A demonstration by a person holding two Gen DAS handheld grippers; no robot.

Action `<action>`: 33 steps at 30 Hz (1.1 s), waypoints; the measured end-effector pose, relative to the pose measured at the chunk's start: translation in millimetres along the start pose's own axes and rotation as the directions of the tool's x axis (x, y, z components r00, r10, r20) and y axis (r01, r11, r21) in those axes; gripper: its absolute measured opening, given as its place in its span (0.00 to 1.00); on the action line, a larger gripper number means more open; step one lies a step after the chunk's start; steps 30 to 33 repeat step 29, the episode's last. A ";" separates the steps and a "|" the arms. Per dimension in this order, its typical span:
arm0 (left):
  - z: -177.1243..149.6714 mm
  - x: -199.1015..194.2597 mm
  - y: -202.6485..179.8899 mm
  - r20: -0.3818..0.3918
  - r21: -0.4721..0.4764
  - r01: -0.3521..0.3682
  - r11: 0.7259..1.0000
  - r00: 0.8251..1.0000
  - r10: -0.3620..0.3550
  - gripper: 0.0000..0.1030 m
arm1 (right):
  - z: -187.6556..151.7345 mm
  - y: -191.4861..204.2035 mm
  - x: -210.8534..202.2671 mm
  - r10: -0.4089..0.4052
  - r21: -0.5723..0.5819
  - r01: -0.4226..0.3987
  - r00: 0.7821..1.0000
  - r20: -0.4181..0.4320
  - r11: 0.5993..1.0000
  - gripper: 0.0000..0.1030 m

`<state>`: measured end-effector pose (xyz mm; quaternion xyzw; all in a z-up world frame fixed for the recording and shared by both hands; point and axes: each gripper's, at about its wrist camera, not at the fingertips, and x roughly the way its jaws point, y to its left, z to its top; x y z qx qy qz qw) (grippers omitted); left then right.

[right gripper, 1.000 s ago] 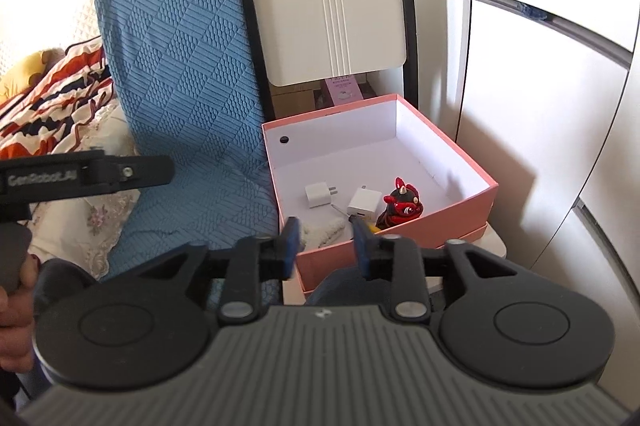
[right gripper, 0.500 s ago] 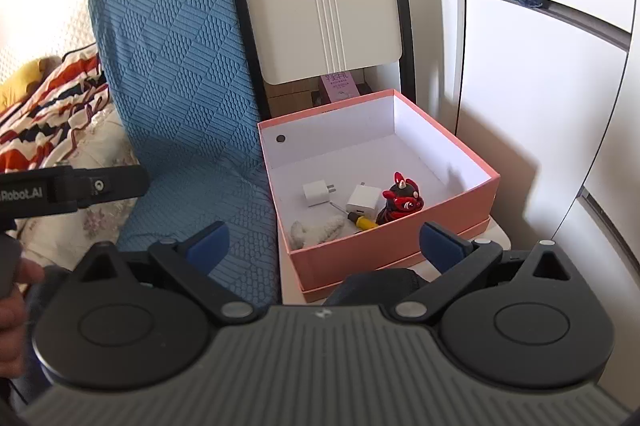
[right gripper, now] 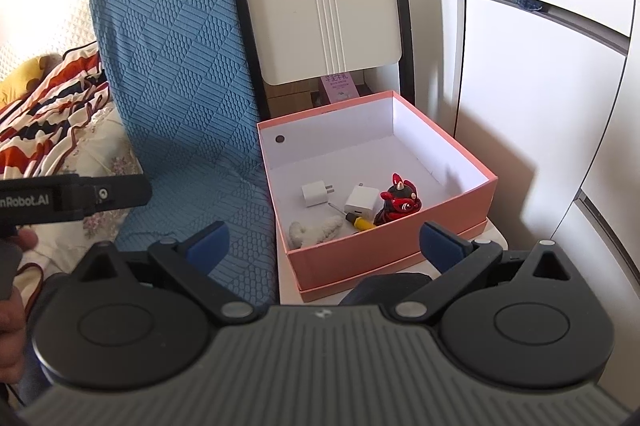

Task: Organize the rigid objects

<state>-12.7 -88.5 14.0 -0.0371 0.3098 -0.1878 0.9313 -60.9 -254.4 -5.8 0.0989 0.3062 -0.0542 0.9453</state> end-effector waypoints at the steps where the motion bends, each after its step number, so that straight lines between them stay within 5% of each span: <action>1: -0.3 -1.0 0.2 0.003 0.002 0.002 1.000 1.000 -0.002 1.00 | 0.2 -0.3 -0.3 0.001 0.001 -0.001 1.000 0.000 1.000 1.00; 33: -7.3 3.1 1.8 -0.003 -0.015 -0.007 1.000 1.000 0.007 1.00 | -4.2 -2.1 2.9 -0.016 0.007 0.016 1.000 -0.017 1.000 1.00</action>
